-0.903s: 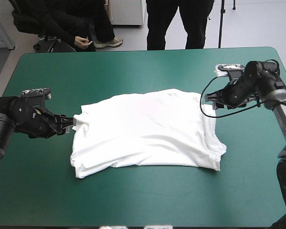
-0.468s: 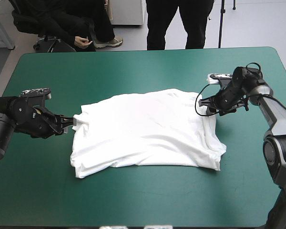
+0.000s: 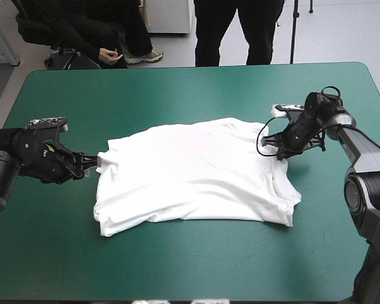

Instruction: Fold the cloth

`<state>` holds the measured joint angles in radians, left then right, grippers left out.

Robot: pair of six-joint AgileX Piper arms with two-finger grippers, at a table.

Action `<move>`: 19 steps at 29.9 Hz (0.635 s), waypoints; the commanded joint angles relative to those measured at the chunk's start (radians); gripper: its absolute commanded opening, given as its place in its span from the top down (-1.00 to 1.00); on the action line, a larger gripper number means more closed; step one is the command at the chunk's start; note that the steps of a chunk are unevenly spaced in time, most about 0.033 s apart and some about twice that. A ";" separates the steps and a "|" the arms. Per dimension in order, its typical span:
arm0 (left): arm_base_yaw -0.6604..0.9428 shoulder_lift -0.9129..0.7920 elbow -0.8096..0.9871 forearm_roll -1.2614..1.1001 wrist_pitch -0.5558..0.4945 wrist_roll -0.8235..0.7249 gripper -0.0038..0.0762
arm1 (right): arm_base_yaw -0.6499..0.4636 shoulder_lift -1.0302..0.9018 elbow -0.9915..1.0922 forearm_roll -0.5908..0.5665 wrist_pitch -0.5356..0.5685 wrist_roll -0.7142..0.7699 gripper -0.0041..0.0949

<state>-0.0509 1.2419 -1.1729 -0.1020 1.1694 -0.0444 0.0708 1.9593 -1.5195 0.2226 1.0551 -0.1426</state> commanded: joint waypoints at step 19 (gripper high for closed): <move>0.000 -0.023 -0.035 -0.012 -0.021 -0.002 0.01 | 0.138 -0.108 -0.212 0.168 0.043 -0.049 0.95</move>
<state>-0.0509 1.2419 -1.1729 -0.1020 1.1694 -0.0442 0.1606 1.9068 -1.6980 0.3551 1.1262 -0.1756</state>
